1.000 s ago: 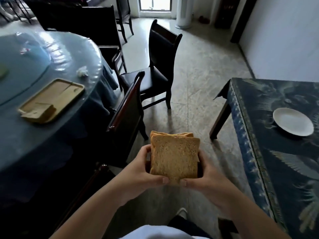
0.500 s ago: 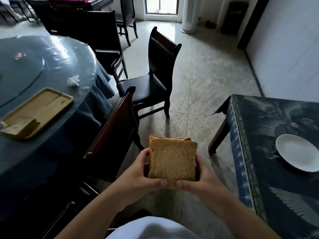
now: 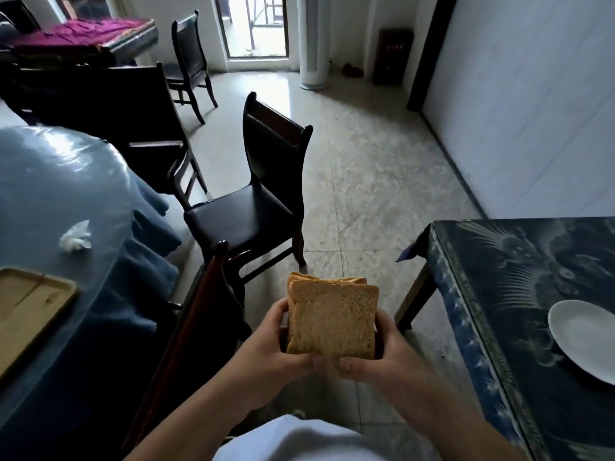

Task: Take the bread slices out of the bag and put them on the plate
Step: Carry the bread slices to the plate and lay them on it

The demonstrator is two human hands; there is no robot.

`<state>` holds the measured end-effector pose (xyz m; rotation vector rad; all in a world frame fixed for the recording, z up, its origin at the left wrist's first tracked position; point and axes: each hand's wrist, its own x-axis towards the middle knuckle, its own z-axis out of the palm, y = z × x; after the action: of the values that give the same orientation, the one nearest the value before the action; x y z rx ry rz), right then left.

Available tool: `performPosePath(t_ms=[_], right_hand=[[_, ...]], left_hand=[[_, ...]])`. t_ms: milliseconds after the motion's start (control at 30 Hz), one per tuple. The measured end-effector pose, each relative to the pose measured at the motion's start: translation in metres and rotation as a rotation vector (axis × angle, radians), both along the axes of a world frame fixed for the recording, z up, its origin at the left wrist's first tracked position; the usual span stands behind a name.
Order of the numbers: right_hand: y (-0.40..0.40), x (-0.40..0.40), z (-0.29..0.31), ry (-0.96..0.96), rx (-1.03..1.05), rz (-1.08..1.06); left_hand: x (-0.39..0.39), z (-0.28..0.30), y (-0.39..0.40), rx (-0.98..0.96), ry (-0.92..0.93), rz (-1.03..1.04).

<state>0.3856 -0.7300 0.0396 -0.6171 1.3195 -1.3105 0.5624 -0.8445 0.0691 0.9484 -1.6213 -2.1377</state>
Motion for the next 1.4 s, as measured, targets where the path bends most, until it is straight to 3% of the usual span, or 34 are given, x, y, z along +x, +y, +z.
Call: performPosePath(t_ms=[333,800,1200,1400], right_hand=[[-0.059,-0.051,-0.011,0.027,0.000,-0.247],[-0.017,-0.202,-0.028,0.128,0.082,-0.632],[0.064,-0.240,-0.046,0.071,0.243,-1.147],[0.074,-0.241,-0.060,0.066,0.340,-1.376]], left_hand=[[-0.084,-0.008,-0.098,0.077,-0.037,-0.218],[-0.305,-0.030,-0.087,0.004,-0.074,-0.513],[-0.449,-0.054,-0.019,-0.236,-0.206,-1.102],[-0.505,-0.074,0.008,-0.183,-0.226,-1.405]])
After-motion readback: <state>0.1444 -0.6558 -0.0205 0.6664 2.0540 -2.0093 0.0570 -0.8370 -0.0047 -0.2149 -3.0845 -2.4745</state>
